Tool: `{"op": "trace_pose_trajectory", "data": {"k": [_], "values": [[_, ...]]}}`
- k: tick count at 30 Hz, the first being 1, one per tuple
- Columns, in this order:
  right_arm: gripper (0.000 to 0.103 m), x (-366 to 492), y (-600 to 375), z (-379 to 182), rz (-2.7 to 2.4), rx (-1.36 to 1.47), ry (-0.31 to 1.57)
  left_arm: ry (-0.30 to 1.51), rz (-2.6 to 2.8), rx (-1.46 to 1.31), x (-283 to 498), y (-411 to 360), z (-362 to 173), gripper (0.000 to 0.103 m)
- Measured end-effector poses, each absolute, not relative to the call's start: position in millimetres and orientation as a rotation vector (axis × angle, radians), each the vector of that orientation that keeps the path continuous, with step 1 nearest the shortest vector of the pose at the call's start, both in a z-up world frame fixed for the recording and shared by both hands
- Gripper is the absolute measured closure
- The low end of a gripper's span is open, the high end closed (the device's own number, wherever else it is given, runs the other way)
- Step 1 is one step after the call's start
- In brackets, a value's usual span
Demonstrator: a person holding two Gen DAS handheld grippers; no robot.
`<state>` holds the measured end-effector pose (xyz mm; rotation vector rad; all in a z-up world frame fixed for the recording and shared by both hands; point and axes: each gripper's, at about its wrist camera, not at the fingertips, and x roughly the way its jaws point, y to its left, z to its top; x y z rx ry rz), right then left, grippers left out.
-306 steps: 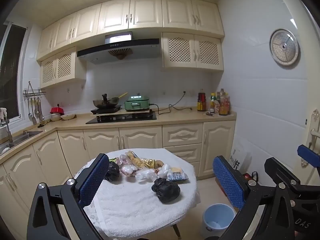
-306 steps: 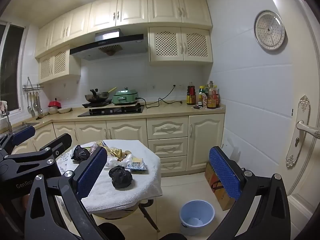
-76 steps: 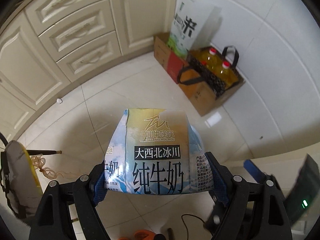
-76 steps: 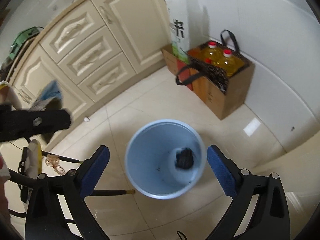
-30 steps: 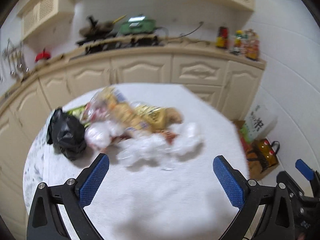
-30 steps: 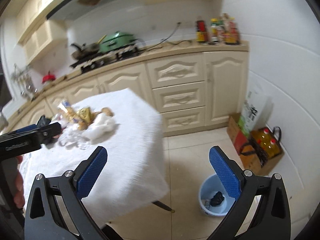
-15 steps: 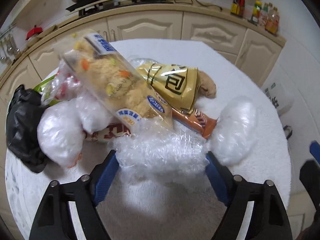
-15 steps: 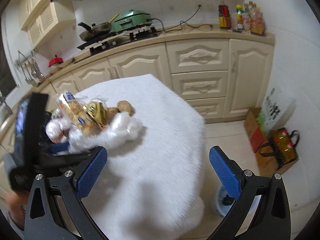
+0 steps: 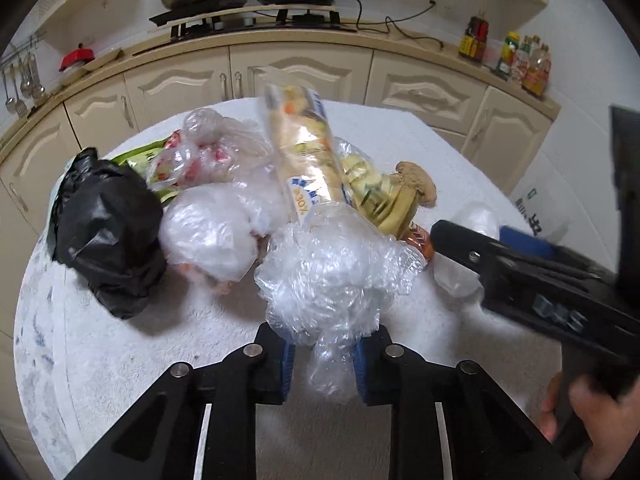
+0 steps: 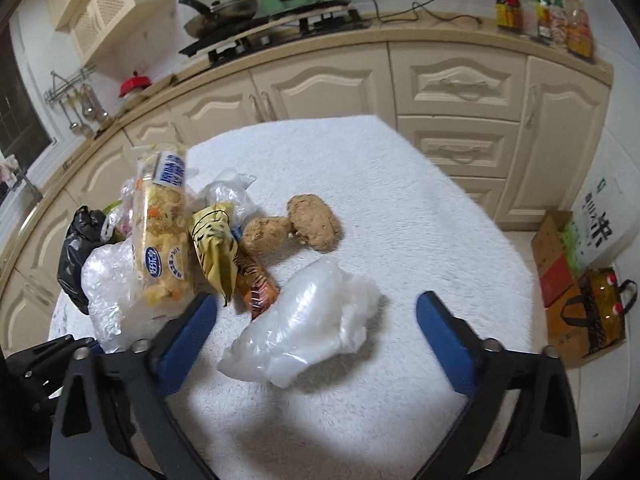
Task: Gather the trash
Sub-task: 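Grasp clear plastic wrap with the left gripper while the right gripper grasps a plastic bag, then carry both plastic bags to the blue bin and release them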
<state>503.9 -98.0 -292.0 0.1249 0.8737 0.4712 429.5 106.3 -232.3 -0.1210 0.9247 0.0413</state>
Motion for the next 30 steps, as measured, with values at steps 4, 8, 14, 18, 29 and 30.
{"op": "trace_pose_trajectory", "data": {"k": [4,8,14,18,29,30], "values": [[0.049,503.0,-106.5,-303.1,0.528,0.180,0.911,0.898,0.044,-0.124,405.9,109.3,-220.3,0.091],[0.053,488.0,-123.5,-301.0,0.566,0.233,0.881,0.872,0.002,-0.162,368.9,116.2,-202.8,0.091],[0.053,455.1,-155.3,-290.3,0.597,0.306,0.823,0.837,-0.112,-0.213,340.6,105.7,-186.6,0.091],[0.053,430.4,-175.6,-284.3,0.575,0.308,0.772,0.816,-0.137,-0.165,335.4,77.7,-177.4,0.091],[0.053,382.4,-301.9,-300.7,0.380,0.378,0.696,0.869,-0.346,0.020,382.1,-77.6,-185.8,0.091],[0.052,377.7,-322.9,-305.8,0.344,0.384,0.695,0.879,-0.371,0.041,388.8,-98.7,-190.2,0.091]]}}
